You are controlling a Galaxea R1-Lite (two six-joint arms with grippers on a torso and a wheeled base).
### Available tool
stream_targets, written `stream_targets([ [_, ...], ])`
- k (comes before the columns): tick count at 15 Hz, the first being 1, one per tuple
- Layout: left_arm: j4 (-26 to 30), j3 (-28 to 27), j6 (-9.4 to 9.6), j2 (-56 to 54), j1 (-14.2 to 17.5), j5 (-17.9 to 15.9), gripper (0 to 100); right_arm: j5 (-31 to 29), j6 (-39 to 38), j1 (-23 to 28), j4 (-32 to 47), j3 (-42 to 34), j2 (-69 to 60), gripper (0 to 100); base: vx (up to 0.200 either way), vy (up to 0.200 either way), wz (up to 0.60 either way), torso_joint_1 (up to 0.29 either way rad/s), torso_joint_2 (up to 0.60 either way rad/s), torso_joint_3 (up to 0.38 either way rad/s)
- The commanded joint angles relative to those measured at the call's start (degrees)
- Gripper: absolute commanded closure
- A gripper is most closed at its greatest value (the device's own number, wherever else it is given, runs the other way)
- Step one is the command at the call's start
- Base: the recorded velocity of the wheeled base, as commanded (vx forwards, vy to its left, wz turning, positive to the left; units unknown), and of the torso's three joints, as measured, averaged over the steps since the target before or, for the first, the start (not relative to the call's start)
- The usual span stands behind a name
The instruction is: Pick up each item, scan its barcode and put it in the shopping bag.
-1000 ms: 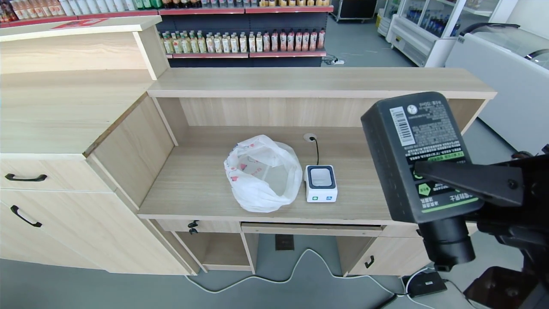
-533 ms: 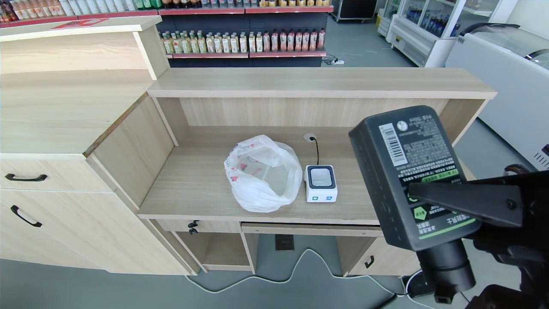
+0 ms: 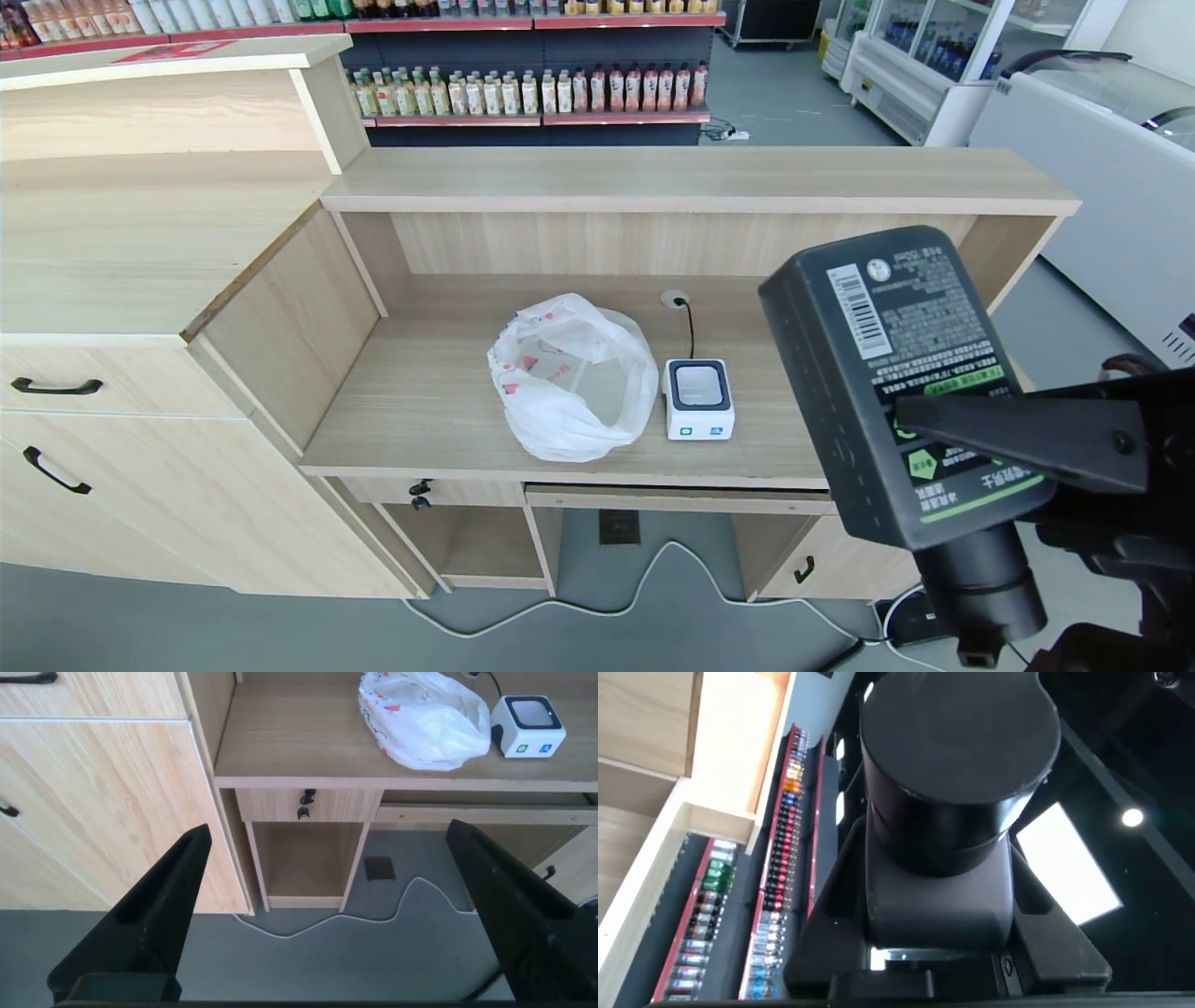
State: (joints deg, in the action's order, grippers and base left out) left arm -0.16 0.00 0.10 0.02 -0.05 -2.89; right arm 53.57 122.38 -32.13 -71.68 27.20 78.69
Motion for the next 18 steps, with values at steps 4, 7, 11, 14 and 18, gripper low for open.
stream_targets([
  [4,0.0,0.0,-0.01,0.0,0.0,0.0,0,0.0,1.6,-2.1,0.0,-1.8,-0.1,100,0.0,0.0,0.0,0.0,0.0,0.0],
  [7,0.0,0.0,-0.01,0.0,0.0,0.0,0,-3.2,-9.4,-0.4,1.1,3.8,1.9,100,0.0,0.0,0.0,0.0,0.0,0.0],
  [11,0.0,-0.1,-0.01,0.0,0.0,0.0,0,-38.6,-64.9,7.1,2.5,6.0,0.9,100,0.0,0.0,0.0,0.0,0.0,0.0],
  [14,0.0,0.0,-0.01,0.0,0.0,0.0,0,-70.7,-89.1,8.8,8.8,6.6,2.5,100,0.0,0.0,0.0,0.0,0.0,0.0],
  [18,0.0,0.0,-0.01,0.0,0.0,0.0,0,-68.9,-98.3,33.4,42.9,12.3,2.3,100,0.0,0.0,0.0,0.0,0.0,0.0],
])
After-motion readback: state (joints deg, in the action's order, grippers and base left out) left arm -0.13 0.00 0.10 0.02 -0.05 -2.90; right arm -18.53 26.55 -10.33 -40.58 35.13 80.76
